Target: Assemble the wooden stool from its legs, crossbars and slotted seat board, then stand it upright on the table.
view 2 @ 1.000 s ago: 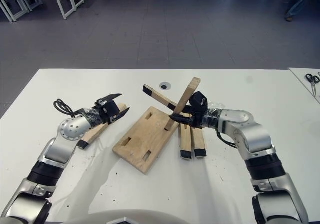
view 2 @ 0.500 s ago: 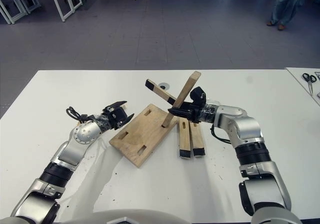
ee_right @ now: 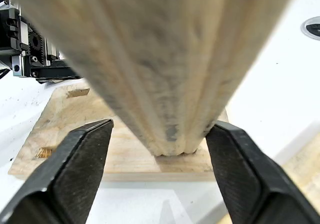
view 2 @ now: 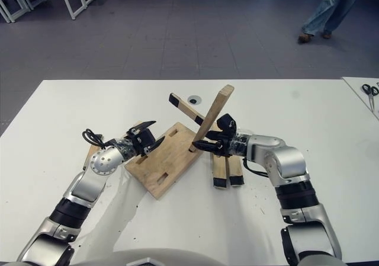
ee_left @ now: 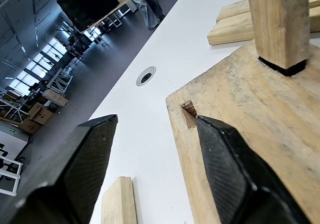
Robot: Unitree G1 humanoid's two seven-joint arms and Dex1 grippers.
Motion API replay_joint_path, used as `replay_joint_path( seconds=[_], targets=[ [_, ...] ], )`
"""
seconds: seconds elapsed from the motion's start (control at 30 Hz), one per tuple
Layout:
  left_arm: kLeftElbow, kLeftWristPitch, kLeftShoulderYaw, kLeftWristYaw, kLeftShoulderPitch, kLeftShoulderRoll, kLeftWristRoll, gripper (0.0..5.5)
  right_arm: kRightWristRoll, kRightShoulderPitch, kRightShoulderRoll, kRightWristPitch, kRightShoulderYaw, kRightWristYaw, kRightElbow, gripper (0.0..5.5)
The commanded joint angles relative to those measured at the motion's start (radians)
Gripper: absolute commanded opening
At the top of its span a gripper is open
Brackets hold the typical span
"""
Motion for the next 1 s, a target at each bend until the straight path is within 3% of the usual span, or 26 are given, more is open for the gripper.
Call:
replay_joint_path(
  seconds=[0.03, 0.2, 0.33, 0.57, 0.63, 0.7, 0.83, 1.0],
  targets=[
    [-0.001, 0.031, 0.011, 0.005, 0.018, 0.020, 0.018, 2.90, -0.008, 0.049, -0.089, 0.075, -0.071, -0.028, -0.080, 3.46],
    [0.008, 0.049, 0.021, 0.019, 0.049, 0.036, 0.023, 2.90, 0.039, -0.058, -0.104, 0.153, -0.260, -0.130, -0.114, 3.46],
    [0.025, 0.065, 0.000, 0.006, 0.045, 0.035, 0.032, 2.90, 0.096, -0.285, -0.003, 0.126, -0.389, -0.267, -0.083, 3.46],
    [0.034, 0.076, -0.037, -0.025, 0.042, 0.034, 0.032, 2.90, 0.222, -0.618, 0.164, 0.006, -0.505, -0.415, -0.056, 3.46],
    [0.035, 0.074, -0.044, -0.027, 0.039, 0.032, 0.034, 2.90, 0.266, -0.611, 0.202, 0.023, -0.499, -0.433, -0.100, 3.46],
    [0.038, 0.070, -0.046, -0.026, 0.039, 0.034, 0.033, 2.90, 0.285, -0.476, 0.232, 0.074, -0.430, -0.418, -0.162, 3.46],
    [0.046, 0.067, -0.056, -0.026, 0.029, 0.028, 0.032, 2.90, 0.167, -0.074, 0.218, 0.092, -0.154, -0.341, -0.155, 3.46],
    [0.035, 0.072, -0.048, -0.031, 0.059, 0.044, 0.025, 2.90, 0.189, -0.136, 0.232, 0.045, -0.230, -0.362, -0.134, 3.46]
  ],
)
